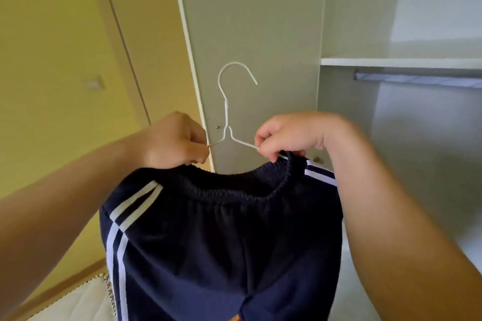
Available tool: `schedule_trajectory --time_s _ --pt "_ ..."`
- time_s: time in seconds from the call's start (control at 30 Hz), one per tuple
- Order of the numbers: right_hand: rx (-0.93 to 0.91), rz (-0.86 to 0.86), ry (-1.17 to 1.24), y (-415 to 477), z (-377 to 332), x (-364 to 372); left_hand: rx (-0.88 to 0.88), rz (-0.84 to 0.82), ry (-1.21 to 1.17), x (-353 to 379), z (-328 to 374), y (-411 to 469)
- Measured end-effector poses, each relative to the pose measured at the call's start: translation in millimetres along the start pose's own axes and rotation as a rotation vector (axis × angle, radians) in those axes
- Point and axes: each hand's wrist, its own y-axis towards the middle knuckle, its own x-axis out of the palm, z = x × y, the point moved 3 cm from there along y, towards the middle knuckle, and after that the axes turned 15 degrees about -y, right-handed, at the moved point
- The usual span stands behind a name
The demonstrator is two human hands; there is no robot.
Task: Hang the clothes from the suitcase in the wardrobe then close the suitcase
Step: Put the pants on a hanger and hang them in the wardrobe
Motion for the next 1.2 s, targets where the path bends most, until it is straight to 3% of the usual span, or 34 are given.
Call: schedule_trajectory --time_s 0.1,0.2,0.4,0.53,0.73,0.83,0.97,1.2 --pt "0.237 -0.047 -0.14 -28 60 0 0.006 -0.197 -0.119 59 32 31" --pt "0.418 0.003 -0.121 -57 115 6 0.041 -0.336 -0.202 113 62 62" --pt "0.718 0.417 0.017 -130 203 32 0.026 -0.4 -0.44 226 124 124" --pt "0.875 0.607 0.016 -174 228 42 0.02 -0.388 -0.427 290 171 153" --pt "0.996 0.574 -0.007 -236 234 39 0.01 -0.425 -0.59 369 248 188" --pt "1.05 0.443 -0.048 -253 232 45 -0.004 -0.502 -0.734 402 284 203" --pt "1.298 0.456 -0.144 -278 250 56 0.015 -0.604 -0.824 442 328 224" --pt "1.634 0.494 -0.001 -321 300 70 0.162 -0.814 -0.808 503 397 242"
